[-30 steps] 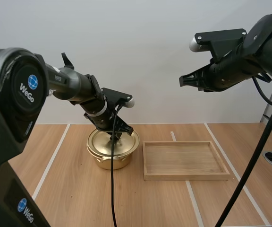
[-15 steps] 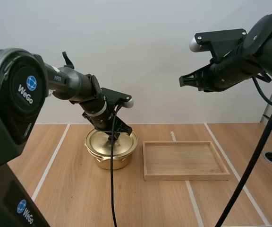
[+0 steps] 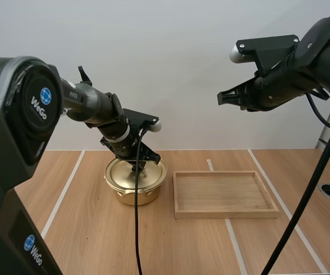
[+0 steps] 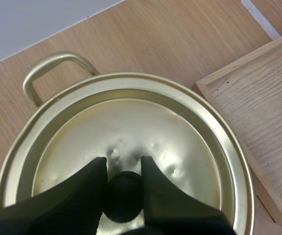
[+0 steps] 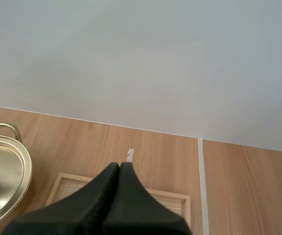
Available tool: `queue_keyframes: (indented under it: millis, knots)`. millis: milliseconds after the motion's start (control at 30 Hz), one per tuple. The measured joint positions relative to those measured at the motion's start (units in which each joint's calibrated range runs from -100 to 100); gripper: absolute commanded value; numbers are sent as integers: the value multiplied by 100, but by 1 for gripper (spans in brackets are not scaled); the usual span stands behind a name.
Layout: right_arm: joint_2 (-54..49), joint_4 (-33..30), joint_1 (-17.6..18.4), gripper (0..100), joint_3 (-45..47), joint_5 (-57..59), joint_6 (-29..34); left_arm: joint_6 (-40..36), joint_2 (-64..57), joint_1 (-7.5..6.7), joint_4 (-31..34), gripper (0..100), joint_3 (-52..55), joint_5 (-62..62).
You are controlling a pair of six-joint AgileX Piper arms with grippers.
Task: Open the pot, put the grape inside, and close it
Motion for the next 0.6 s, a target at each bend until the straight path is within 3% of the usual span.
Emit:
queue_keyframes:
  millis: [167, 233, 267, 333, 433, 467, 600]
  knots:
    - [0, 0, 0, 0, 0, 0, 0, -23, 0, 0, -8, 0, 0, -13]
    - [0, 0, 0, 0, 0, 0, 0, -40, 0, 0, -8, 7, 0, 3]
    - [0, 0, 0, 0, 0, 0, 0, -40, 0, 0, -8, 13, 0, 3]
    - [0, 0, 0, 0, 0, 0, 0, -40, 0, 0, -8, 36, 0, 3]
    - [0, 0, 0, 0, 0, 0, 0, 2, 14, 0, 3, 92, 0, 24]
    - [0, 0, 0, 0, 0, 0, 0, 30, 26, 0, 14, 100, 0, 39]
    - [0, 0, 0, 0, 0, 0, 0, 74, 29, -8, 28, 100, 0, 82]
